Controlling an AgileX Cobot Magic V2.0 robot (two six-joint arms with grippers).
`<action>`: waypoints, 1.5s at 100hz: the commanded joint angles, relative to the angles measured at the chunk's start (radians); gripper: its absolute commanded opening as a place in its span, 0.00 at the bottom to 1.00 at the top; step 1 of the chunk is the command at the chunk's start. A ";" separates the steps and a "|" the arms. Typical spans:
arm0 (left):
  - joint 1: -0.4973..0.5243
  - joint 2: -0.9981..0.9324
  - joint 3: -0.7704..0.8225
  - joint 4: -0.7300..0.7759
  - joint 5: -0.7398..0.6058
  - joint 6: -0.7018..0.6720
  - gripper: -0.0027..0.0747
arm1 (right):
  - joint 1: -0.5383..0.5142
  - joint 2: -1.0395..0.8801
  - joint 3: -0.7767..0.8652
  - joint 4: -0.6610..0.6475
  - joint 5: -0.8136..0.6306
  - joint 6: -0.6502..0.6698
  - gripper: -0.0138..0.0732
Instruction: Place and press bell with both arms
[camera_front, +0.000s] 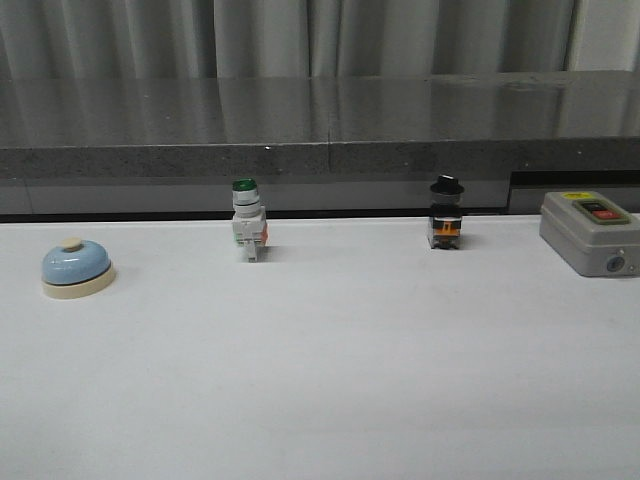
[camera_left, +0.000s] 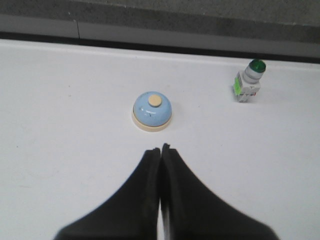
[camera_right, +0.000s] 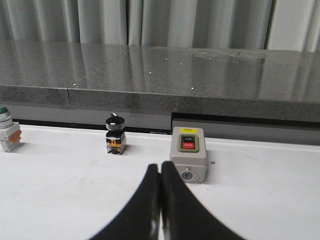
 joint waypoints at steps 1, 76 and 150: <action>-0.001 0.018 -0.036 -0.005 -0.047 0.003 0.01 | -0.005 -0.017 -0.014 -0.006 -0.085 0.003 0.09; -0.001 0.068 -0.069 -0.013 0.001 0.059 0.87 | -0.005 -0.017 -0.014 -0.006 -0.085 0.003 0.09; -0.065 0.752 -0.566 0.018 0.052 0.061 0.87 | -0.005 -0.017 -0.014 -0.006 -0.085 0.003 0.09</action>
